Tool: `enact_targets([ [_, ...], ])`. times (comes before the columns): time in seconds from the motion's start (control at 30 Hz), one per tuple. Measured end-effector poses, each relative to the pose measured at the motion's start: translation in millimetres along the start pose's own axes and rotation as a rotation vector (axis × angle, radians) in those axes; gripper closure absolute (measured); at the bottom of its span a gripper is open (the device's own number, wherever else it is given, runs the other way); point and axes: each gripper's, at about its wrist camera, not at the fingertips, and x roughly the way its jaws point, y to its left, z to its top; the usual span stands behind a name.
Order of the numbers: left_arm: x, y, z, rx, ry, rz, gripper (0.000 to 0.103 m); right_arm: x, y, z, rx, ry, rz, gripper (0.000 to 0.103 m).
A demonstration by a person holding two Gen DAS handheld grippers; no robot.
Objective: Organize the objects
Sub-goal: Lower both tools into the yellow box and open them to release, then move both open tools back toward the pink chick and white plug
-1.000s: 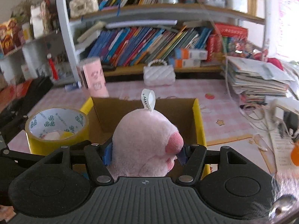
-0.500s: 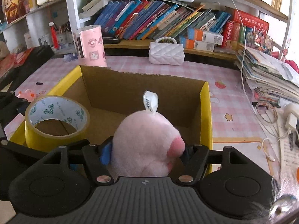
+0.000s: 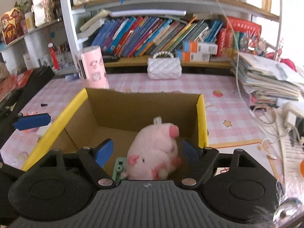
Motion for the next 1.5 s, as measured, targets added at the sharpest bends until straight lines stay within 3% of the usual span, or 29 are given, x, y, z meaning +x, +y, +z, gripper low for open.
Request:
enact_targets([
  [0.33, -72.4, 16.9, -17.8, -0.076, -0.094, -0.009, 0.009, -78.5, 21.8, -21.5, 0.103, -0.123, -0.111, 0.023],
  [0.6, -112.3, 42.7, -70.5, -0.147, -0.012, -0.003, 0.008, -117.7, 59.9, -73.8, 0.164, -0.085, -0.218, 0.023],
  [0.83, -133.8, 62.2, -118.4, -0.166, 0.088, 0.051, 0.008, -125.7, 106.4, -120.6, 0.175, -0.014, -0.246, 0.023],
  [1.1, -162.4, 85.3, -149.4, -0.177, 0.145, 0.137, 0.008, -120.5, 157.4, -147.5, 0.149, 0.05, -0.191, 0.023],
  [1.5, -199.6, 132.7, -180.3, -0.251, 0.171, 0.245, 0.008, -107.7, 230.3, -143.5, 0.047, 0.071, -0.053, 0.023],
])
